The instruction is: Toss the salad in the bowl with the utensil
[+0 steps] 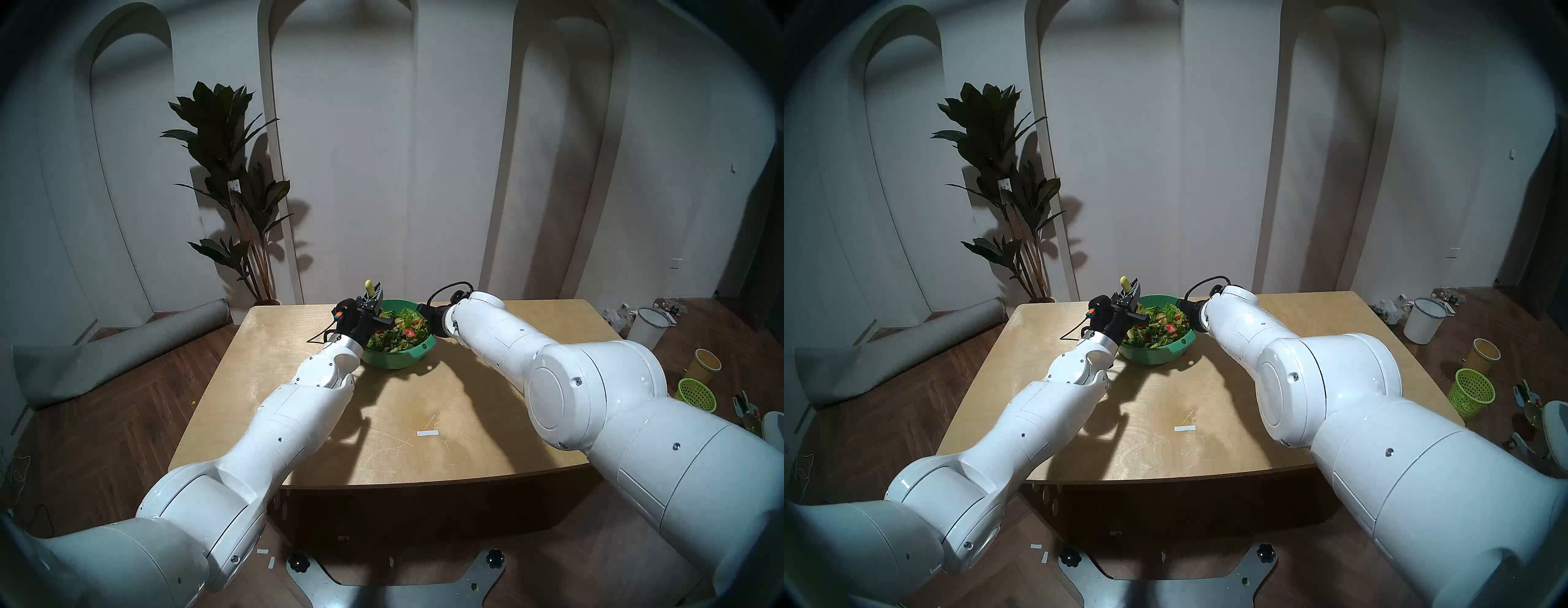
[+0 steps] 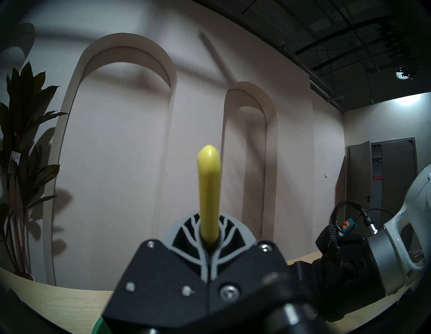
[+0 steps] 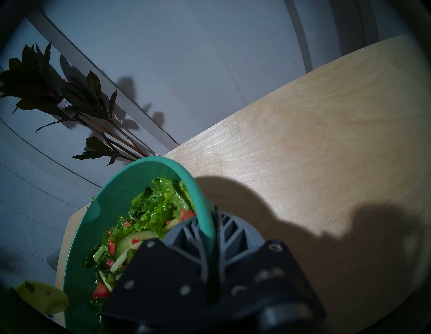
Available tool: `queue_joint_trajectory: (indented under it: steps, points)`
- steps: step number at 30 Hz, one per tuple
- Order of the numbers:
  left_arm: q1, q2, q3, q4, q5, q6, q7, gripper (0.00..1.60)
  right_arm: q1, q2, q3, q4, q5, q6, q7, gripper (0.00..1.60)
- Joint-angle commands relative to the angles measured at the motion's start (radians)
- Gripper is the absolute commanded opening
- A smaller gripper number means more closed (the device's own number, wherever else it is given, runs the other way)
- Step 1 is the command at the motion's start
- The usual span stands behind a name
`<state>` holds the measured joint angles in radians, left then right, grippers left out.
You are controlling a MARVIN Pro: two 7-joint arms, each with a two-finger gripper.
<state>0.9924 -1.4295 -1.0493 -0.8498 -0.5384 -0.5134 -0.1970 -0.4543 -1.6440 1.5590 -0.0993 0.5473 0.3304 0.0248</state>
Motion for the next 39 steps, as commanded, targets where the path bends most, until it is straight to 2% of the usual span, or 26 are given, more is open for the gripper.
queue_joint_trajectory:
  steps: [1,12,14,15,16,17,18,19,20,21,29,39]
  points:
    - [0.026,0.032,0.011,-0.122,0.027,0.076,0.049,0.0,0.047,-0.004,0.0,-0.032,0.001,-0.008,0.01,0.0]
    - [0.079,0.085,0.023,-0.255,0.065,0.215,0.153,0.0,0.05,-0.018,-0.004,-0.034,0.0,-0.005,0.016,0.0]
    - [0.093,0.098,0.021,-0.291,0.07,0.241,0.173,0.0,0.054,-0.017,-0.004,-0.035,0.0,-0.003,0.017,0.2]
    - [0.094,0.1,0.021,-0.297,0.072,0.248,0.178,0.0,0.056,-0.017,-0.005,-0.035,0.0,-0.002,0.017,0.18]
    - [0.103,0.107,0.02,-0.321,0.076,0.267,0.191,0.0,0.058,-0.016,-0.006,-0.035,-0.001,-0.001,0.016,0.24]
    - [0.104,0.109,0.02,-0.325,0.077,0.273,0.196,0.0,0.06,-0.016,-0.007,-0.034,-0.002,0.001,0.014,0.45]
    - [0.108,0.112,0.019,-0.337,0.079,0.284,0.203,0.0,0.062,-0.016,-0.007,-0.034,-0.001,0.003,0.013,0.74]
    - [0.116,0.118,0.018,-0.359,0.082,0.302,0.214,0.0,0.064,-0.016,-0.008,-0.033,-0.002,0.005,0.012,0.75]
    - [0.116,0.118,0.018,-0.36,0.083,0.307,0.217,0.0,0.066,-0.015,-0.011,-0.031,-0.005,0.01,0.01,0.88]
    - [0.124,0.124,0.017,-0.38,0.085,0.324,0.228,0.0,0.068,-0.015,-0.011,-0.029,-0.005,0.012,0.008,1.6]
    - [0.166,0.15,0.011,-0.49,0.091,0.441,0.291,0.0,0.079,-0.007,-0.019,-0.024,-0.006,0.026,0.007,1.6]
    - [0.181,0.148,-0.018,-0.595,0.077,0.526,0.351,0.0,0.128,0.03,-0.03,-0.041,-0.017,0.03,-0.004,1.6]
